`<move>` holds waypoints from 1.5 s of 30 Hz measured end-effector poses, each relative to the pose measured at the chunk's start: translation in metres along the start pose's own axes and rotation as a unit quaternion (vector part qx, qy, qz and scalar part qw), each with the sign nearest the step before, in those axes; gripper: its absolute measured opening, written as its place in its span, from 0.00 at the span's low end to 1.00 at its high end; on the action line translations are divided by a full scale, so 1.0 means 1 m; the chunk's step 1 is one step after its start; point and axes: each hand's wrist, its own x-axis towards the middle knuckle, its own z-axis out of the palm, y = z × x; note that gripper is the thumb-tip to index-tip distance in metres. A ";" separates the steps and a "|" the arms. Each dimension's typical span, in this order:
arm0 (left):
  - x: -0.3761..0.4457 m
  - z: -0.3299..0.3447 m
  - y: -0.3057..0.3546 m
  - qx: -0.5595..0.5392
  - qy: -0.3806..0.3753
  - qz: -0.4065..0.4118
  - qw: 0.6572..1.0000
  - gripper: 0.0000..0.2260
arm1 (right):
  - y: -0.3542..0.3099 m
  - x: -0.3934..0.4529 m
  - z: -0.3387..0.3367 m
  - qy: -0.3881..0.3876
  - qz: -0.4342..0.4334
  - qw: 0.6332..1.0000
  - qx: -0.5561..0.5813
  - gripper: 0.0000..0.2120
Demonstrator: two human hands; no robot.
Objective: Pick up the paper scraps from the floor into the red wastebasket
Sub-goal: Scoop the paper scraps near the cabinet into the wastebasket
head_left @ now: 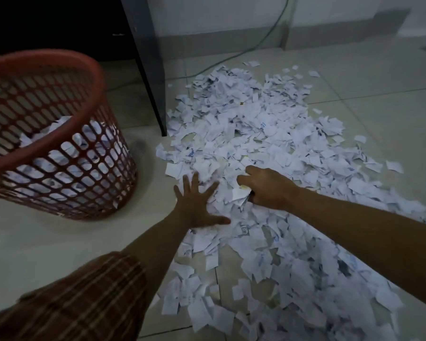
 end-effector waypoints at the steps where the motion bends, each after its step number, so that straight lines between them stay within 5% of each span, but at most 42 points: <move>1: -0.003 0.009 0.001 0.022 0.017 -0.004 1.000 0.48 | -0.001 0.000 0.001 0.007 -0.001 1.000 0.001 0.16; 4: -0.017 0.018 0.000 0.032 0.121 0.025 0.992 0.34 | -0.009 0.006 0.001 0.001 0.000 1.000 0.001 0.15; 7: -0.027 0.007 -0.008 0.028 0.083 0.051 0.995 0.24 | -0.023 0.018 -0.004 -0.007 -0.023 1.000 -0.008 0.15; 10: -0.035 -0.017 -0.014 0.004 0.043 0.059 0.997 0.25 | -0.037 0.038 -0.019 0.016 -0.022 1.000 -0.003 0.14; 18: -0.070 -0.144 -0.014 -0.088 0.207 0.101 0.969 0.19 | -0.072 0.094 -0.096 0.134 -0.023 0.991 -0.016 0.08; 23: -0.089 -0.220 -0.027 0.017 0.222 0.120 0.967 0.20 | -0.076 0.116 -0.129 0.221 0.004 0.975 -0.014 0.12; 31: -0.130 -0.308 -0.090 0.010 0.295 0.086 0.951 0.07 | -0.072 0.140 -0.137 0.251 0.057 0.966 -0.027 0.10; 38: -0.162 -0.332 -0.161 0.018 0.365 0.005 0.931 0.11 | -0.116 0.210 -0.147 0.299 0.017 0.954 0.009 0.11; 41: -0.167 -0.305 -0.190 -0.057 0.335 -0.071 0.938 0.15 | -0.151 0.245 -0.156 0.322 -0.002 0.946 0.022 0.09; 45: -0.170 -0.271 -0.217 -0.017 0.160 -0.125 0.979 0.19 | -0.195 0.290 -0.162 0.351 -0.049 0.933 0.063 0.11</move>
